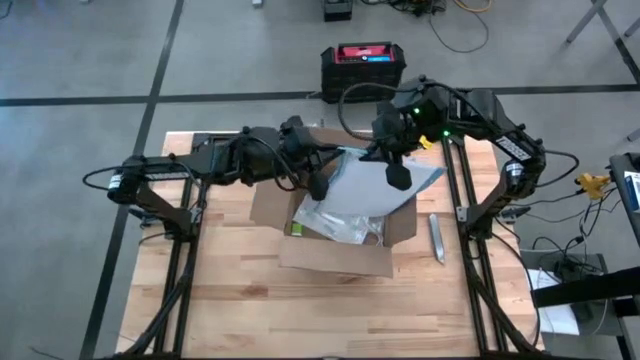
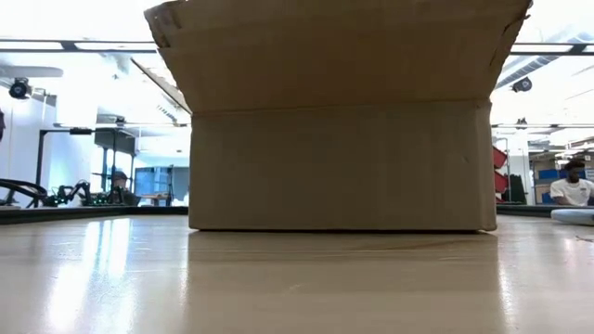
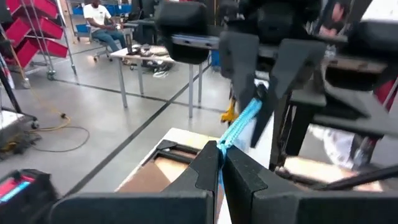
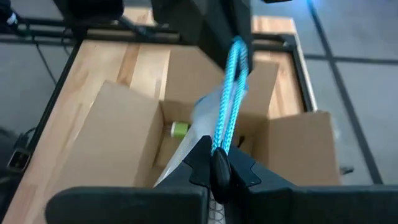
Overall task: Unpack boxes
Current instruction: Open the blue zip bag
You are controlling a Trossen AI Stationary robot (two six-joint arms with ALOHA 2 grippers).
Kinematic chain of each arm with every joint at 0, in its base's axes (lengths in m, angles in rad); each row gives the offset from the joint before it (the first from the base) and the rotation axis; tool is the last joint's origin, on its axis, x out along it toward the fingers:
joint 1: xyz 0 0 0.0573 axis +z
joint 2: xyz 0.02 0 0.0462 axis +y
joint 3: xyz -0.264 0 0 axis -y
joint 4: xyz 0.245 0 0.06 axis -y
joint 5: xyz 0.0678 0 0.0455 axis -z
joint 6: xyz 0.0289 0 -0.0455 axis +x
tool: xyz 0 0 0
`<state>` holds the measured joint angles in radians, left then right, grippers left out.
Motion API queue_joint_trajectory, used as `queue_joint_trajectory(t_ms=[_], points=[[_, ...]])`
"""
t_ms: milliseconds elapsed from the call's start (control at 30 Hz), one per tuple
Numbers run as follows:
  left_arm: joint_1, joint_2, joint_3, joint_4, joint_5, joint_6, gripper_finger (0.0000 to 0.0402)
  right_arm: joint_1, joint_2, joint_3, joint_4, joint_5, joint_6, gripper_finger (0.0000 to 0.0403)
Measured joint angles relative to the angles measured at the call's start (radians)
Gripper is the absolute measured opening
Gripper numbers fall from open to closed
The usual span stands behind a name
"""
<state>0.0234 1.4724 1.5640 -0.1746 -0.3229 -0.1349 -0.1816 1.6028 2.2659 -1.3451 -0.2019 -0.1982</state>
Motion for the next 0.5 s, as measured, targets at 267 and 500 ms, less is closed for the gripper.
queue_joint_trajectory(t_ms=[267,500], points=[[0.004,-0.174,-0.363,0.427,-0.019,-0.161,0.0000,0.014,-0.015,-0.016,-0.015,-0.007,0.024,0.0000],[0.003,-0.199,-0.556,0.624,0.064,-0.183,0.0000,0.014,-0.003,-0.022,-0.004,-0.007,0.023,0.0000]])
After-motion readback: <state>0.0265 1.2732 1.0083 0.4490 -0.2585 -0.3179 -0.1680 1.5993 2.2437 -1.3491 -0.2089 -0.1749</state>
